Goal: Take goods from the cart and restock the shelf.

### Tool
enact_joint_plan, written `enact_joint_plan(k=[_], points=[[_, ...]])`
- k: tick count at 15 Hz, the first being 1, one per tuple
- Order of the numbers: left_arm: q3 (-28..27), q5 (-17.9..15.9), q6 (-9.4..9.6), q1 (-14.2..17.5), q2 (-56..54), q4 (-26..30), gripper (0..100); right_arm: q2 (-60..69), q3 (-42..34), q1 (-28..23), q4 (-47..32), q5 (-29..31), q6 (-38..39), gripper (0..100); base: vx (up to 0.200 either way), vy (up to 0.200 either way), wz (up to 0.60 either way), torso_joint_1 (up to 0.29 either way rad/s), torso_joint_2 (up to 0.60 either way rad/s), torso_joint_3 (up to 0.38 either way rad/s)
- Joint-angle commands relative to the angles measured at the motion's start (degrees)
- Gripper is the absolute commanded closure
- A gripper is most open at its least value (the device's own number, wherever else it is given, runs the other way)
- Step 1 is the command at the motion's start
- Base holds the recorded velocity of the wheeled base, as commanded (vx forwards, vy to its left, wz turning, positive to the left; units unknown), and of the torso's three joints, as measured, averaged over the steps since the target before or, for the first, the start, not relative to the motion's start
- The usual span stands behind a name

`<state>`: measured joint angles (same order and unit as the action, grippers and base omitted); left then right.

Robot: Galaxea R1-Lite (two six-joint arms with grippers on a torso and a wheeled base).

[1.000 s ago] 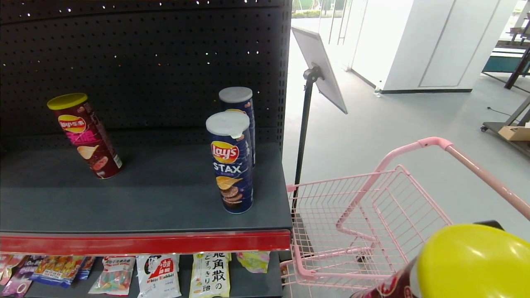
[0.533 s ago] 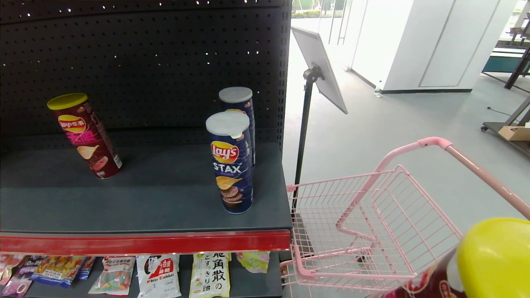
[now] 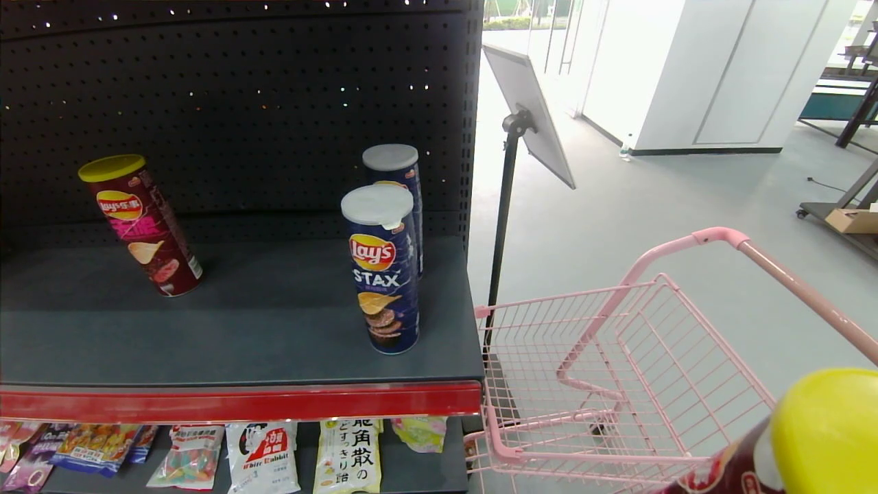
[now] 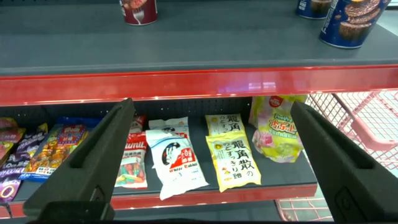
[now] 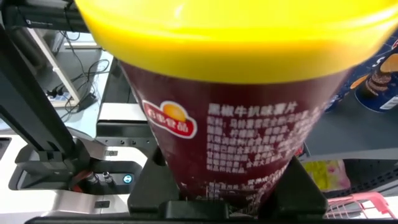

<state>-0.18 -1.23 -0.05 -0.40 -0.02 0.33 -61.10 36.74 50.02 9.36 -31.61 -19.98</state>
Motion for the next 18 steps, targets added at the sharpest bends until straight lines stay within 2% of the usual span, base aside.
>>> enact_joint_plan(k=[1,18], points=[[0.01,0.00,-0.04,0.05,0.02,0.02,0,-0.25,-0.09,-0.01,0.04,-0.12,-0.06,100,0.000,0.000,0.00,0.000,0.00,0.000],[0.01,0.00,-0.21,-0.04,0.02,0.02,0,0.19,-1.85,-1.06,0.31,-0.03,-0.23,100,0.000,0.200,0.00,0.002,0.00,0.003]])
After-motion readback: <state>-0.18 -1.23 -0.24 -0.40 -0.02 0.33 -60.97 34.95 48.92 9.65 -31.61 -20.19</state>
